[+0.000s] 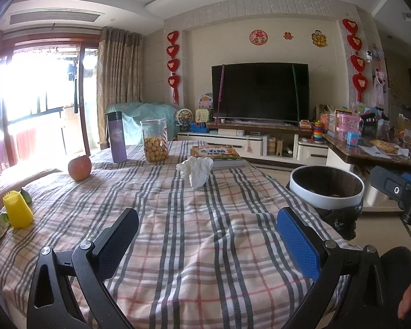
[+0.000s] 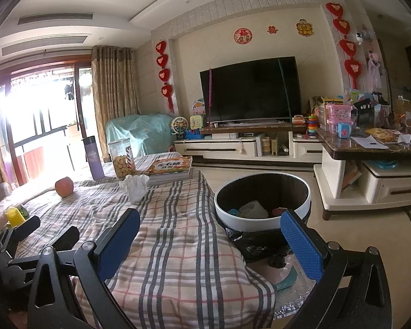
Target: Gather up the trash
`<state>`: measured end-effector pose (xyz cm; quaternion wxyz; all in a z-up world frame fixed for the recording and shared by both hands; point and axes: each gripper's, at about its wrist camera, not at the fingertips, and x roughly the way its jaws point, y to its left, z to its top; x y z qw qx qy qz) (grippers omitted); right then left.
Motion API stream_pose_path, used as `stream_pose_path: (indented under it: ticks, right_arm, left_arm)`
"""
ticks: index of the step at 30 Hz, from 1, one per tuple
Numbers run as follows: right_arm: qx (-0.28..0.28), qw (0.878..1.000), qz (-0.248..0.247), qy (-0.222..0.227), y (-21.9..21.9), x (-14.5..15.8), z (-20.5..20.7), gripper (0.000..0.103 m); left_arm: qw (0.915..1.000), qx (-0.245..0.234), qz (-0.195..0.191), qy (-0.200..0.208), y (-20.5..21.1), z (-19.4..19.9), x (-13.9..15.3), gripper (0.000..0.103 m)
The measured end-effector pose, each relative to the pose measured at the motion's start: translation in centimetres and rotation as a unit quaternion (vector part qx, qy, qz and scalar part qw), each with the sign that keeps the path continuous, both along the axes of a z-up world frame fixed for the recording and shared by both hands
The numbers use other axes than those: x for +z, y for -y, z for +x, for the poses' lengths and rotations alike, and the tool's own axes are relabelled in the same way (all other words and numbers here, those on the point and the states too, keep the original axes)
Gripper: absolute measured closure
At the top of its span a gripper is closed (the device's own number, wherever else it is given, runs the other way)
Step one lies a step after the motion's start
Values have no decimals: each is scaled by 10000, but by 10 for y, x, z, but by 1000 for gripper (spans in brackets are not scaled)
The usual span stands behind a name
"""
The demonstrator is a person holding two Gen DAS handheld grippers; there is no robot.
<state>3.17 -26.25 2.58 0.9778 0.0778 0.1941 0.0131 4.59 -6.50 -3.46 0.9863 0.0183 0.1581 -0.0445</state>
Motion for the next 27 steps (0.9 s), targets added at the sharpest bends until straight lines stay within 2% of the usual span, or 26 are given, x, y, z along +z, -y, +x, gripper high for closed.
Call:
stream_pose_path:
  ticks: [27]
  right_arm:
    - [89,9997,64,-215,-4,-10,16,0]
  left_arm:
    - [9997,-112,-184,-136,-8,6,6,1]
